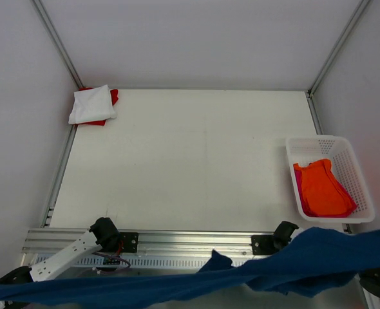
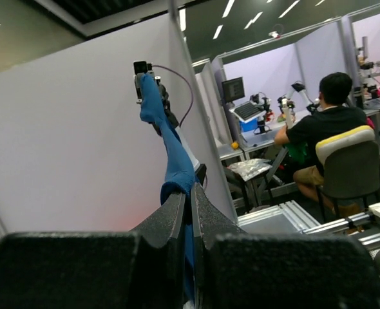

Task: Fold and stack the t-shirts
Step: Flatten the tshirt out

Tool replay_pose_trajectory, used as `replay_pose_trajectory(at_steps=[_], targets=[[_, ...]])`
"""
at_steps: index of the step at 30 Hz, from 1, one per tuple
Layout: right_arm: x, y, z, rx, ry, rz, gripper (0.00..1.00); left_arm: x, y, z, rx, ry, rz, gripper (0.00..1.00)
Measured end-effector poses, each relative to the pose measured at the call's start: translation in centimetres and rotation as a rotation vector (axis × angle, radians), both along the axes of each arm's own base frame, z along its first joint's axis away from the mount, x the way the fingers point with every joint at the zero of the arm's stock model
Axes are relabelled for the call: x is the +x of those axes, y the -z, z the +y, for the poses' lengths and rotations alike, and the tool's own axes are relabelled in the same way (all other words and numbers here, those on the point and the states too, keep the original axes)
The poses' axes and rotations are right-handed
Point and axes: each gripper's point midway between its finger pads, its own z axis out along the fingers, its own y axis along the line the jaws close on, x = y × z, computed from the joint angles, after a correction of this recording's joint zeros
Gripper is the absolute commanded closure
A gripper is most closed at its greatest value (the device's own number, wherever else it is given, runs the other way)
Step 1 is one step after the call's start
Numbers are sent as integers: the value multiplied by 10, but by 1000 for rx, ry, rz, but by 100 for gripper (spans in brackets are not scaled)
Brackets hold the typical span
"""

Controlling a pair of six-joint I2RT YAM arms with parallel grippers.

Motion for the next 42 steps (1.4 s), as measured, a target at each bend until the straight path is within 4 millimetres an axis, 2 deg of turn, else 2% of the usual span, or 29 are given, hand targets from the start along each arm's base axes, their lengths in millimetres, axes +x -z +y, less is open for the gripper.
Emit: replay_pose_trajectory(at_steps=[4, 8, 14, 17, 20, 23, 26, 30, 35, 37, 39, 42], targets=[[-36, -19, -19, 86, -14, -98, 100, -17, -1, 8, -27, 59, -59, 100], [-60, -20, -24, 111, -13, -176, 100, -26, -1, 5, -42, 66, -116, 100], [-67, -12, -26, 95, 3, -183, 100, -31, 2, 2, -59, 36, -157, 100], [-66, -7, -26, 88, 18, -181, 100, -27, 4, -1, -64, 29, -157, 100], [-58, 0, -23, 80, 50, -169, 100, -10, 5, -9, -66, -20, -132, 100], [-44, 7, -17, 71, 98, -145, 100, 15, 5, -21, -69, -94, -78, 100], [-17, 18, -7, 56, 180, -86, 100, 53, 11, -39, -57, -190, 0, 100], [48, 46, 12, 18, 382, 55, 100, 123, 35, -70, -5, -368, 141, 100], [158, 112, 36, -129, 730, 255, 100, 214, 83, -94, 95, -674, 274, 100], [202, 149, 42, -227, 886, 320, 100, 249, 100, -99, 145, -807, 297, 100], [232, 174, 44, -305, 1001, 356, 100, 281, 118, -107, 214, -920, 308, 100], [268, 201, 46, -402, 1136, 388, 100, 319, 144, -120, 329, -1043, 320, 100]])
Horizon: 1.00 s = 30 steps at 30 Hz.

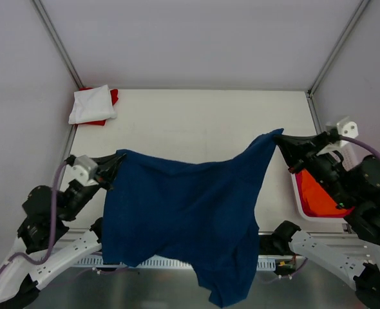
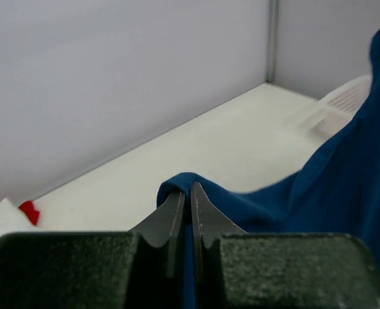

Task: Fold and stack the t-shirts
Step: Flatten the tshirt out

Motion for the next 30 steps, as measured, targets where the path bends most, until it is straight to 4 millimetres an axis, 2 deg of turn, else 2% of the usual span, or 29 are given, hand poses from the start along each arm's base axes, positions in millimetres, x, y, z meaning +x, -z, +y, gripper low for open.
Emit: replay_pose_trajectory(at_steps=[2, 7, 12, 17, 19, 22, 27, 30], targets=[[17, 14, 1, -47, 63, 26, 100, 20, 14, -7, 63, -57, 25, 100], [51, 46, 0, -153, 193, 65, 100, 57, 33, -17, 148, -173, 29, 100], [77, 69, 1, -233, 285, 88, 100, 95, 71, -28, 252, -258, 82, 100], [103, 103, 1, -300, 356, 142, 100, 141, 119, -13, 315, -382, 218, 100], [115, 117, 3, -320, 375, 164, 100, 156, 131, -1, 316, -433, 264, 100], [131, 137, 6, -348, 399, 198, 100, 173, 147, 8, 316, -481, 315, 100], [168, 173, 17, -406, 437, 269, 100, 200, 160, 15, 302, -531, 339, 100], [190, 204, 22, -465, 451, 333, 100, 219, 172, 20, 308, -561, 363, 100]])
